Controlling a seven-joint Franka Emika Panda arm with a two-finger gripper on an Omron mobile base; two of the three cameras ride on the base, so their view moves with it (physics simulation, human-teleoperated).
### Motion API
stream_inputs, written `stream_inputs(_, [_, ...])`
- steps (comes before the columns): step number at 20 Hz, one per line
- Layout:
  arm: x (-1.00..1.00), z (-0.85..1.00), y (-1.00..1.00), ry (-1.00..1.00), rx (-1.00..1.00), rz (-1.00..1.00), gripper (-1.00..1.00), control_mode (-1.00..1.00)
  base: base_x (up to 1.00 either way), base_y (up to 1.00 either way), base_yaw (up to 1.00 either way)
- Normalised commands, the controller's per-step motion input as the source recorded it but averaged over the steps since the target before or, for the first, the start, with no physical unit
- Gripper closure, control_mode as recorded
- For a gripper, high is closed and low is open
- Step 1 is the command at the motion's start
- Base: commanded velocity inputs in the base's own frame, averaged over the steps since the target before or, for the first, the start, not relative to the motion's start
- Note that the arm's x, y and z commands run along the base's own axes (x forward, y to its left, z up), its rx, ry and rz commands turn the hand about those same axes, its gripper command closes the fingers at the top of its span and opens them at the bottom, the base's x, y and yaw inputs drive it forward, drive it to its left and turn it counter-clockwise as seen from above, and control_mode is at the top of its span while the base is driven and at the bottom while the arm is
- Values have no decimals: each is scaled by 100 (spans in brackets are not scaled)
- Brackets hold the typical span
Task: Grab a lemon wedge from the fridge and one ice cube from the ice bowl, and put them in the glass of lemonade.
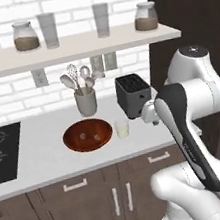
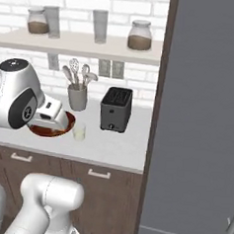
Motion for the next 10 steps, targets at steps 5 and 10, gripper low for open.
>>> stream_inputs(5, [0,0,0,0,0,0,-100,100,61,65,0])
stream_inputs(10, [0,0,0,0,0,0,-100,100,72,0,0])
